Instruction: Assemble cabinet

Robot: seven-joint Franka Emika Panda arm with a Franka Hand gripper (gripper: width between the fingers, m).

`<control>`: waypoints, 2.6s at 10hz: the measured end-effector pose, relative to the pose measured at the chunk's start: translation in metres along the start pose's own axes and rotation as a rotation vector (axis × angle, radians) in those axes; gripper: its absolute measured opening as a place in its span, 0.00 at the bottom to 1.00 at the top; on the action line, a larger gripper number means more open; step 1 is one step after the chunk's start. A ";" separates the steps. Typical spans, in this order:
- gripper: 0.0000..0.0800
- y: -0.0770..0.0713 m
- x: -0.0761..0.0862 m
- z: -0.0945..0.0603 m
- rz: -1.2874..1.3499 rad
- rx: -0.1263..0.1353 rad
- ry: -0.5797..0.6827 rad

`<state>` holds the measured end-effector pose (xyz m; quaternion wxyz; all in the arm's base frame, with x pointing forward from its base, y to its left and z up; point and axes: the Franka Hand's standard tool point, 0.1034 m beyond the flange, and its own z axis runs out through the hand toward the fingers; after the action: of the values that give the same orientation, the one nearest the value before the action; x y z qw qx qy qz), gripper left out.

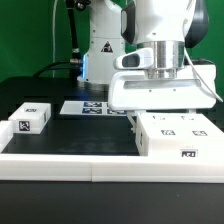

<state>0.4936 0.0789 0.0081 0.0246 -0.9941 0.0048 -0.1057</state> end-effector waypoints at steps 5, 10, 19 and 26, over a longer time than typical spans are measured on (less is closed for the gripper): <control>1.00 -0.008 -0.002 0.002 0.008 0.000 0.015; 0.83 -0.013 0.005 0.001 0.007 0.005 0.027; 0.27 -0.006 0.004 0.002 0.001 -0.005 0.025; 0.27 -0.006 0.013 -0.038 -0.016 0.001 -0.009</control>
Offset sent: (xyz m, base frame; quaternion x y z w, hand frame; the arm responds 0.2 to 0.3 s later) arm 0.0022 -0.0099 -0.0490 -0.0588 0.0326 0.0312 0.9972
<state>0.4982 0.0826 0.0481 0.0242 -0.9946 -0.0030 -0.1014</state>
